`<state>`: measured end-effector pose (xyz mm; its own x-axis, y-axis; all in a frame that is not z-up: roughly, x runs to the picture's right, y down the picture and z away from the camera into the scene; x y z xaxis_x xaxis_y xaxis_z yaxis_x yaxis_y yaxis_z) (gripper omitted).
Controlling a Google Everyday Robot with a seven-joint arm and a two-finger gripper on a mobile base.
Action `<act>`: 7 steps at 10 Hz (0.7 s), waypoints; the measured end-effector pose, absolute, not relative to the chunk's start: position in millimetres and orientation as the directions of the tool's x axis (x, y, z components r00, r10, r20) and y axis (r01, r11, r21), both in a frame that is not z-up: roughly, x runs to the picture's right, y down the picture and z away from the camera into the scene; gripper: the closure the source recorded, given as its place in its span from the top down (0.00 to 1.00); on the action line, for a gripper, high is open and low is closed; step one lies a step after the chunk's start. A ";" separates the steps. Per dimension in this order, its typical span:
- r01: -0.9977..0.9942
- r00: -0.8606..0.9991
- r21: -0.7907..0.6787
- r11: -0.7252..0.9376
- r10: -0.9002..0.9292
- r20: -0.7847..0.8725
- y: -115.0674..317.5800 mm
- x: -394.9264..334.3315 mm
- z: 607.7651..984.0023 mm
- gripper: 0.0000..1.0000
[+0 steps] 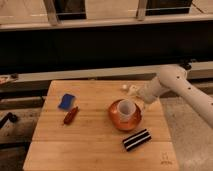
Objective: Place the ceramic cup in the ceramic bowl
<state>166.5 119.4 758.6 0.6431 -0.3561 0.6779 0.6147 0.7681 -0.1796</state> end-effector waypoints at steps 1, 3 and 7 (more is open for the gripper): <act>0.614 0.643 -0.180 0.769 -0.355 0.678 119.8 167.2 758.5 0.80; 0.610 0.645 -0.179 0.772 -0.352 0.678 120.1 168.9 758.8 0.80; 0.602 0.649 -0.181 0.778 -0.345 0.678 119.3 172.2 761.5 0.80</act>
<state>172.2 119.3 761.5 0.6494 -0.3453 0.6775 0.6022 0.7776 -0.1809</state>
